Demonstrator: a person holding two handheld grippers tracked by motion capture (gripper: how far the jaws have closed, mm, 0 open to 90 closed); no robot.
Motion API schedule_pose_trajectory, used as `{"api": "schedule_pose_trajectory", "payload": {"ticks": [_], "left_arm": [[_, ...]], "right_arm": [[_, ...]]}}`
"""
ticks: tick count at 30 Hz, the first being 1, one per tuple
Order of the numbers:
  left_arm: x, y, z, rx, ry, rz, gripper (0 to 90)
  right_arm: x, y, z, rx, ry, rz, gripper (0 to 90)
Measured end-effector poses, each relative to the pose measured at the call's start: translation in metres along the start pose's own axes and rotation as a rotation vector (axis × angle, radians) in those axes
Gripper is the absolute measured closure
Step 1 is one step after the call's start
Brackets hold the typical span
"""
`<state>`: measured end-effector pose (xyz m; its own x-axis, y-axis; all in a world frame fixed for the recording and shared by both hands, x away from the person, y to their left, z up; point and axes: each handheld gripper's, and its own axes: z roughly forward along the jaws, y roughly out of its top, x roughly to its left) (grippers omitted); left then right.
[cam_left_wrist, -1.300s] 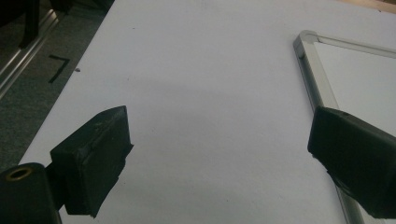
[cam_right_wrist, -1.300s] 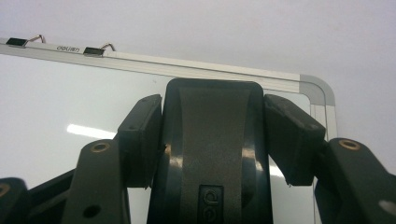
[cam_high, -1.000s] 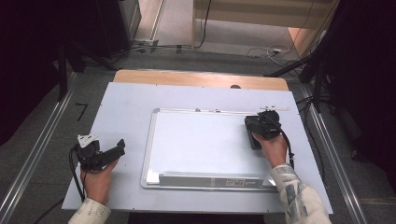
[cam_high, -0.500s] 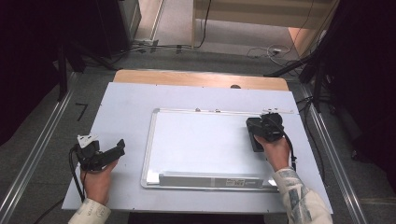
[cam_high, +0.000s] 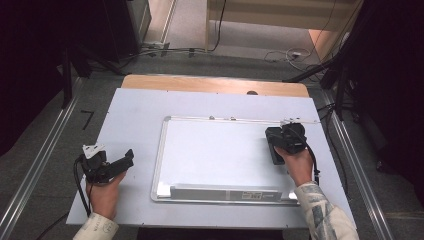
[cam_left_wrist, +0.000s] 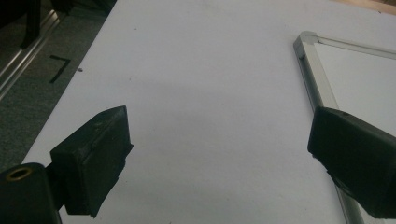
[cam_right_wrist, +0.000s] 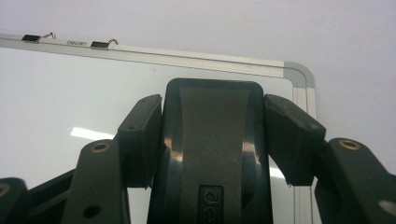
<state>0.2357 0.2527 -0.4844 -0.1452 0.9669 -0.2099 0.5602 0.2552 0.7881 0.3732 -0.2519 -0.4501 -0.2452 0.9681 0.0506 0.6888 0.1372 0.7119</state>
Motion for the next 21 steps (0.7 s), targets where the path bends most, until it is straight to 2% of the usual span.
{"api": "schedule_pose_trajectory", "payload": {"ticks": [16, 21], "left_arm": [[0.000, 0.000, 0.000, 0.000, 0.000, 0.001, 6.3], [-0.001, 0.000, 0.000, -0.001, 0.000, 0.001, 6.3]], "right_arm": [[-0.008, -0.009, -0.008, -0.005, 0.001, 0.024, 38.6], [-0.010, -0.010, -0.013, -0.007, -0.013, 0.035, 38.6]]}}
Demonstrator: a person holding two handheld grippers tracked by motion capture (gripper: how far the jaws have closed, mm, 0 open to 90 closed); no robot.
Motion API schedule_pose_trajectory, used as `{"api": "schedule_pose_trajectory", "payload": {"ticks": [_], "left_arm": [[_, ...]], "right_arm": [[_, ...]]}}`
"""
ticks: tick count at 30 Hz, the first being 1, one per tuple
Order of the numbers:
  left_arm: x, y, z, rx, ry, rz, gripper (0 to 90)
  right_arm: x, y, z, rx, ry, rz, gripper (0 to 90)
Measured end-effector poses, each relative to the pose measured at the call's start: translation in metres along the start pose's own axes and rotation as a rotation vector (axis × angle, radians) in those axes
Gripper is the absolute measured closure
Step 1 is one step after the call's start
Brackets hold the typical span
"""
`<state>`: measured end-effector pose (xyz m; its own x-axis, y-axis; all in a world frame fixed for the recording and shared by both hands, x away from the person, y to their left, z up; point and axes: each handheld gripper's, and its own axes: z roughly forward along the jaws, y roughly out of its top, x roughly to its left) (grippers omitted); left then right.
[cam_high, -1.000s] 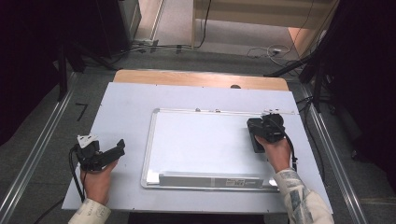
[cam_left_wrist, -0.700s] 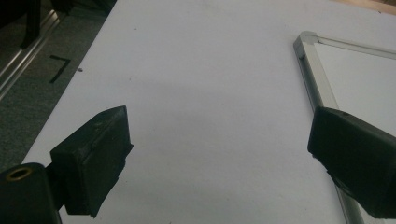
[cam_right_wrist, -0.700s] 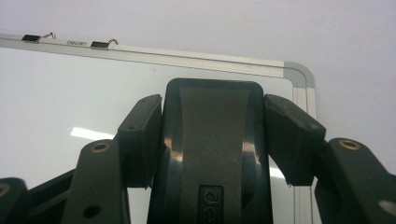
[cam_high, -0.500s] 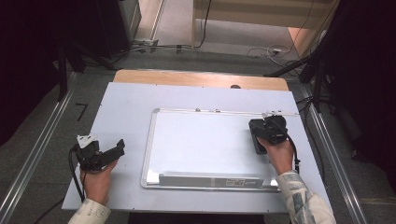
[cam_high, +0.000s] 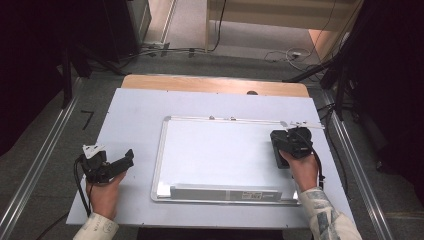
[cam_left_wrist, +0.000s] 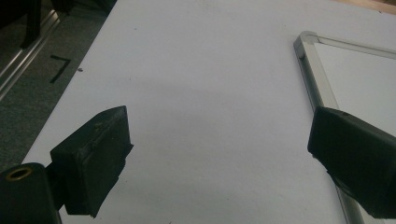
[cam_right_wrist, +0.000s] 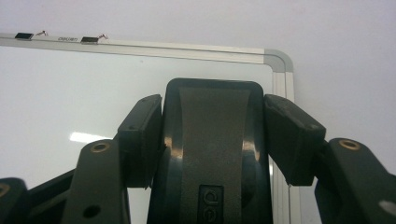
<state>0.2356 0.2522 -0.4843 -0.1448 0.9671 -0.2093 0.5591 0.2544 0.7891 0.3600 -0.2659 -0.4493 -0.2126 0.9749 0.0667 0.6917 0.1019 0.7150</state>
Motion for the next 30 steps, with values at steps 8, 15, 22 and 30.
{"api": "schedule_pose_trajectory", "payload": {"ticks": [8, 15, 22, 30], "left_arm": [[0.000, 0.000, 0.000, 0.000, 0.001, 0.000, 6.3], [0.000, 0.000, 0.000, 0.000, 0.001, 0.000, 6.3], [0.000, 0.000, 0.000, 0.002, 0.001, 0.000, 6.3], [0.000, 0.000, 0.000, 0.000, 0.000, -0.001, 6.3]], "right_arm": [[-0.004, -0.004, -0.005, -0.006, 0.002, 0.006, 38.6], [-0.009, -0.008, -0.010, -0.009, -0.001, 0.015, 38.6], [-0.012, -0.012, -0.016, -0.013, 0.003, 0.025, 38.6], [-0.015, -0.018, -0.023, -0.018, -0.004, 0.026, 38.6]]}}
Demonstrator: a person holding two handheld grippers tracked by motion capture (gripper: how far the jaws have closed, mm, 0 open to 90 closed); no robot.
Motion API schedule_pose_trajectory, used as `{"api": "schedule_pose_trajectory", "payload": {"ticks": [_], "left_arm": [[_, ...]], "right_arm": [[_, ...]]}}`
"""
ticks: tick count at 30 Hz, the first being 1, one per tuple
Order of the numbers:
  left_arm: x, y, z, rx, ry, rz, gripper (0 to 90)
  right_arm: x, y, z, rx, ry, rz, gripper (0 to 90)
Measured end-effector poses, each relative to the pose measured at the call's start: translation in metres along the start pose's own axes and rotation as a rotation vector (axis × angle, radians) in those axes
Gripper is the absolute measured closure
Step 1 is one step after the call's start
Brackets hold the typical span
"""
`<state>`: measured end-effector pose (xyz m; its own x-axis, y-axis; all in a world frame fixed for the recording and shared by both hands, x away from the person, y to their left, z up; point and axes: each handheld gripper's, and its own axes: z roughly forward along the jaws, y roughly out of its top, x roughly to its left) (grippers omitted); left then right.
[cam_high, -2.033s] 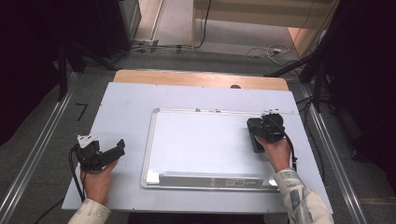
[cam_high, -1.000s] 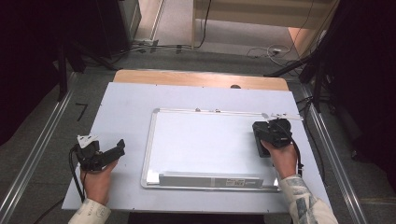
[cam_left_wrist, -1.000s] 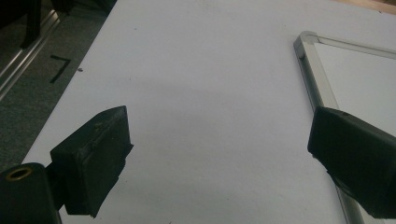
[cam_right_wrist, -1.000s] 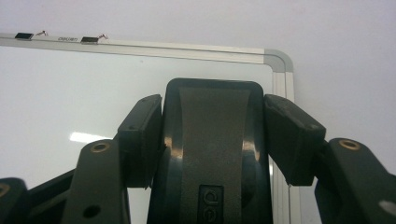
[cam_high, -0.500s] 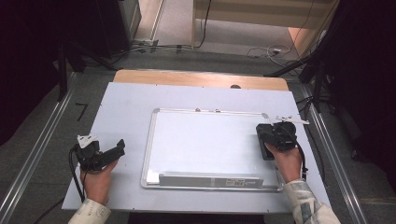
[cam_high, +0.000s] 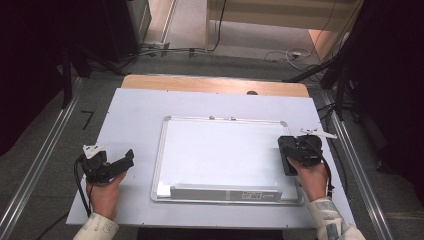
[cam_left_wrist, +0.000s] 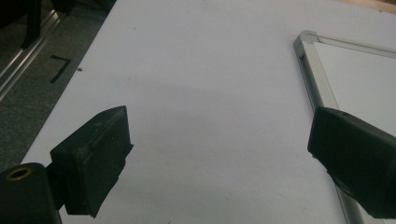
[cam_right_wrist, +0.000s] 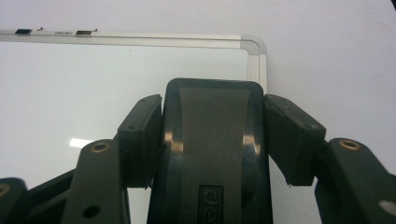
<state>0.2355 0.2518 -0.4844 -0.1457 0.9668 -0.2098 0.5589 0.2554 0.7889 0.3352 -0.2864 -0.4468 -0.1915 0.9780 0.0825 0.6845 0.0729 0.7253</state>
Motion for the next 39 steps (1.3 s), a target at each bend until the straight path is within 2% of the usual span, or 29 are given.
{"api": "schedule_pose_trajectory", "payload": {"ticks": [11, 23, 33, 39], "left_arm": [[0.000, 0.000, 0.000, 0.000, 0.000, 0.000, 6.3], [0.000, 0.001, -0.001, -0.003, -0.004, 0.000, 6.3], [0.001, 0.001, -0.002, -0.006, -0.007, -0.001, 6.3], [0.001, 0.001, -0.002, -0.006, -0.008, 0.003, 6.3]], "right_arm": [[-0.005, -0.013, -0.006, 0.002, -0.026, 0.008, 38.6], [0.005, -0.031, -0.013, 0.014, -0.062, 0.022, 38.6], [0.018, -0.043, -0.010, 0.039, -0.080, -0.012, 38.6], [0.025, -0.049, -0.007, 0.042, -0.094, -0.054, 38.6]]}}
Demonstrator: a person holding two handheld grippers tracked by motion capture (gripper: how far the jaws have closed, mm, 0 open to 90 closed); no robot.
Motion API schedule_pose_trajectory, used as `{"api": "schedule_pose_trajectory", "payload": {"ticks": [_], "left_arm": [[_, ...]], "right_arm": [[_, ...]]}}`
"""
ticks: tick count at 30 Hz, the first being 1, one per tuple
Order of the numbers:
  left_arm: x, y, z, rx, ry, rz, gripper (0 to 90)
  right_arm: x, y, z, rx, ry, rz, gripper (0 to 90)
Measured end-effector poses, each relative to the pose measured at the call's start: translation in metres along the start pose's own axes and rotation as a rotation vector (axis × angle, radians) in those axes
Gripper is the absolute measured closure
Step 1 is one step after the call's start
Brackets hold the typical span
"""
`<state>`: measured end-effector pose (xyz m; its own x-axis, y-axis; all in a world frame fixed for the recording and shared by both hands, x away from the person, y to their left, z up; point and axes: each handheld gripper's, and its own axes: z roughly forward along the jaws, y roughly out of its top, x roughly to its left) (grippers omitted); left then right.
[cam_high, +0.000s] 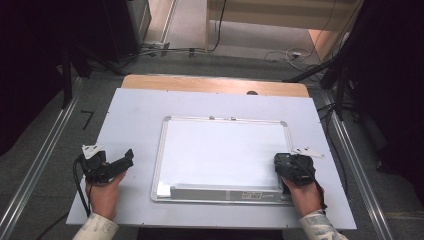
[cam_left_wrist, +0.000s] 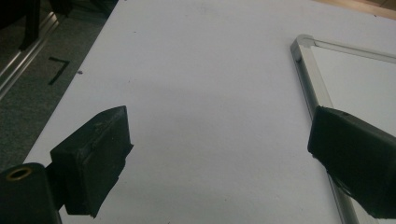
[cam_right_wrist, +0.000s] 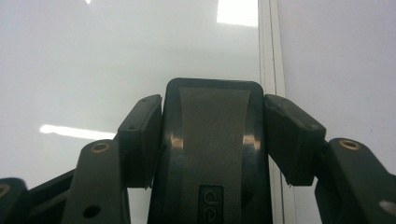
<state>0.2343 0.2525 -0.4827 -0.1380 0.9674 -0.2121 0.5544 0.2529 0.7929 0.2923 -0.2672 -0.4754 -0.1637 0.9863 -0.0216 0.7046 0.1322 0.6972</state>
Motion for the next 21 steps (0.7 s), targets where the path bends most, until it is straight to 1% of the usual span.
{"api": "schedule_pose_trajectory", "payload": {"ticks": [3, 4, 7, 10, 12, 14, 17, 21], "left_arm": [[0.000, 0.000, 0.000, 0.000, 0.000, -0.003, 6.3], [0.000, 0.000, 0.000, 0.000, -0.001, -0.003, 6.3], [0.000, 0.000, 0.000, 0.001, 0.000, -0.001, 6.3], [-0.001, 0.000, 0.000, 0.000, -0.002, 0.000, 6.3], [0.000, 0.000, 0.000, 0.002, -0.001, 0.000, 6.3], [0.000, 0.000, 0.000, 0.000, -0.001, -0.001, 6.3], [0.000, 0.000, 0.000, 0.001, -0.001, -0.001, 6.3], [0.000, 0.000, 0.000, -0.001, -0.001, -0.002, 6.3]], "right_arm": [[-0.001, -0.002, 0.004, 0.018, 0.002, 0.002, 38.6], [-0.002, -0.002, 0.004, 0.015, 0.006, 0.013, 38.6], [-0.003, -0.003, 0.005, 0.013, 0.015, 0.013, 36.8], [-0.003, -0.004, 0.006, 0.014, 0.043, 0.001, 27.5], [-0.002, -0.004, 0.006, 0.011, 0.049, -0.016, 25.4], [-0.003, -0.003, 0.005, 0.011, 0.058, -0.011, 23.5], [-0.005, -0.002, 0.002, -0.007, 0.055, -0.003, 22.9], [-0.010, 0.000, -0.003, -0.039, 0.063, -0.002, 22.4]]}}
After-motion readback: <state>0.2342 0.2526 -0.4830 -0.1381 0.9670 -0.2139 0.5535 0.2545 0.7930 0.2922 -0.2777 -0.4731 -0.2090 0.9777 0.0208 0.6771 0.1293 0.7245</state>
